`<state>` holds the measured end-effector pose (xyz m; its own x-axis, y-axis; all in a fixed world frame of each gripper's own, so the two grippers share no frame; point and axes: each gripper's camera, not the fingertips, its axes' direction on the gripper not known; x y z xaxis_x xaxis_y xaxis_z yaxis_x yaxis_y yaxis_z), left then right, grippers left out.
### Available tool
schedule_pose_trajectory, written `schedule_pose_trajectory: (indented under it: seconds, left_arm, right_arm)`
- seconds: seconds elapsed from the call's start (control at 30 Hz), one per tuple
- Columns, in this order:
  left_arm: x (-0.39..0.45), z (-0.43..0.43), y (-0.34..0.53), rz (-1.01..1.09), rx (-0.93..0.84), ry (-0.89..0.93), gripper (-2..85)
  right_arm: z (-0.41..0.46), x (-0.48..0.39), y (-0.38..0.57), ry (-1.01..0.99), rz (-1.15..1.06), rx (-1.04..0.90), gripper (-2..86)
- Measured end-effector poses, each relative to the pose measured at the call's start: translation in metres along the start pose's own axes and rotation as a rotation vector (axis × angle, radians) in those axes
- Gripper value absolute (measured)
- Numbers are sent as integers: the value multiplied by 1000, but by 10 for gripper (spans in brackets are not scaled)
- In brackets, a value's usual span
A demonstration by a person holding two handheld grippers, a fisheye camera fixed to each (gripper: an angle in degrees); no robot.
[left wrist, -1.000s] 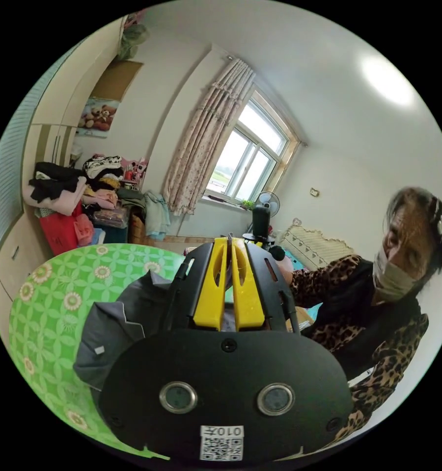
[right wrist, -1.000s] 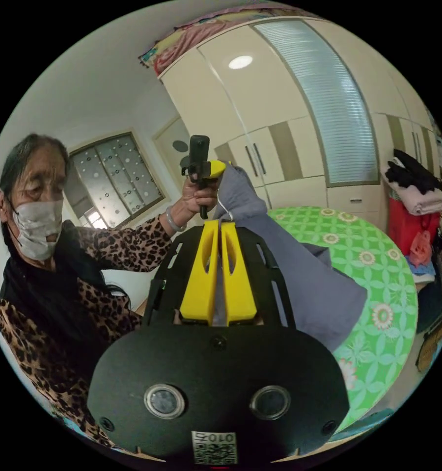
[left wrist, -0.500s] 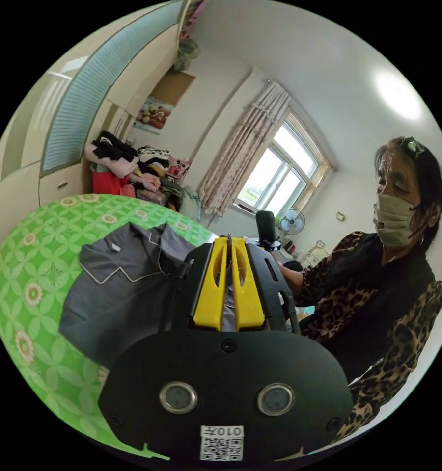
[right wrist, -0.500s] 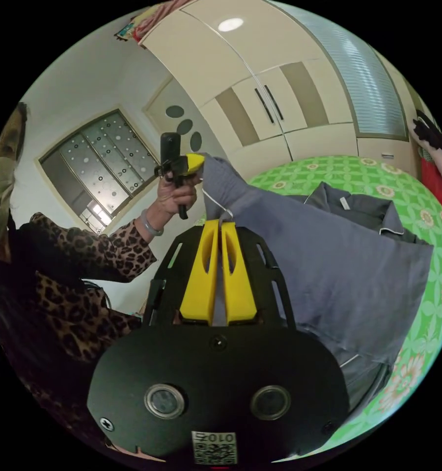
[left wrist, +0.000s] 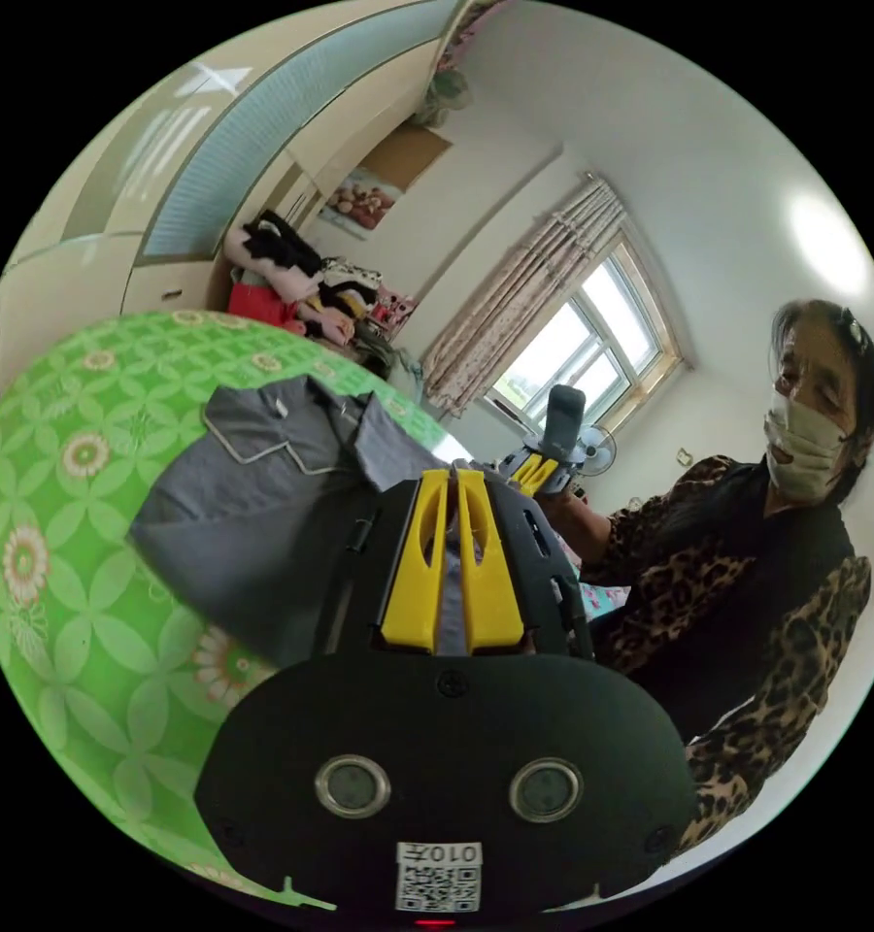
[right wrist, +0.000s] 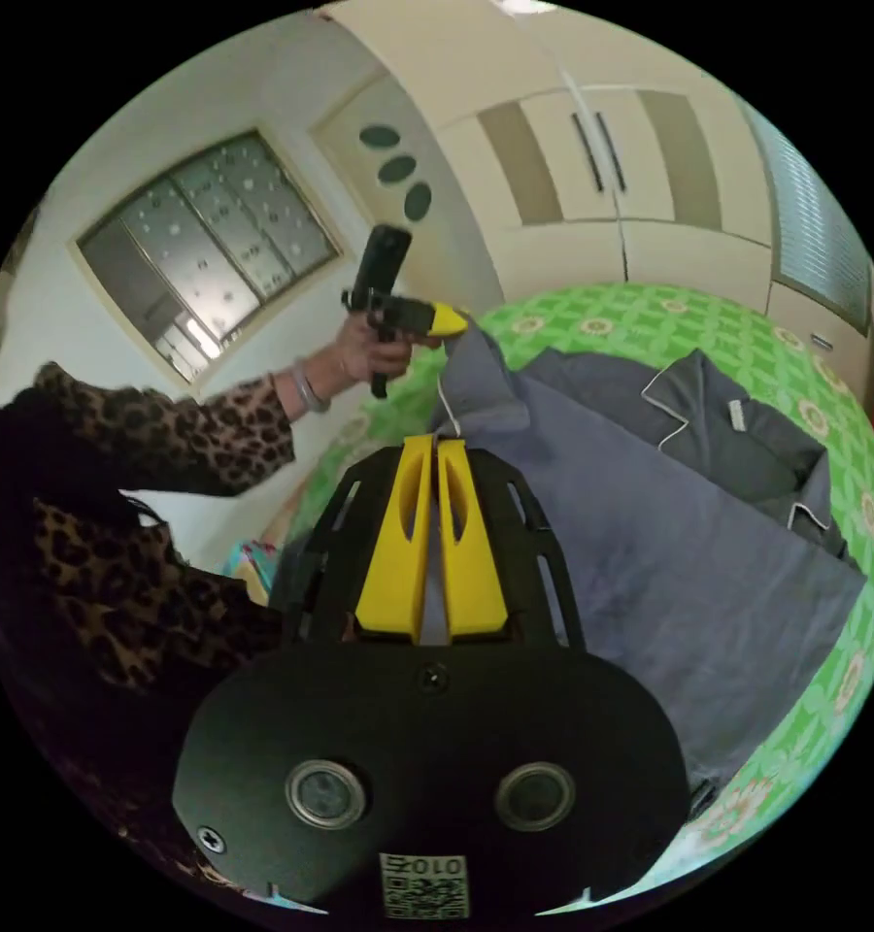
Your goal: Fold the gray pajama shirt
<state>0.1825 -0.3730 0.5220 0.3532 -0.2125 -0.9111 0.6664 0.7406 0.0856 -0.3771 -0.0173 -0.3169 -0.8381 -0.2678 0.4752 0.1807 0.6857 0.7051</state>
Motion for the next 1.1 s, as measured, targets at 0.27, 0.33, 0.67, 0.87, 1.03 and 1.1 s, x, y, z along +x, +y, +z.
schedule_pose_trajectory:
  seconds: [0.27,0.33,0.67,0.87,1.03,1.1]
  left_arm:
    - [-48,2,24,-72,-165,-34,0]
    - [-57,0,23,-90,-158,-31,0]
    - [-109,-21,28,-193,-78,63,-1]
    - [-129,-62,32,-248,170,101,-2]
    - [-111,-61,8,-237,196,113,-2]
    - [-95,-24,-20,-215,-1,6,-2]
  right_arm:
    - [106,-18,-18,226,-177,-334,30]
    - [108,-8,-22,194,-125,-333,34]
    - [123,60,-11,-257,150,-186,33]
    - [139,23,-19,-45,-58,-254,25]
    - [167,-12,-29,165,-229,-390,16]
    - [175,-21,-31,220,-270,-423,14]
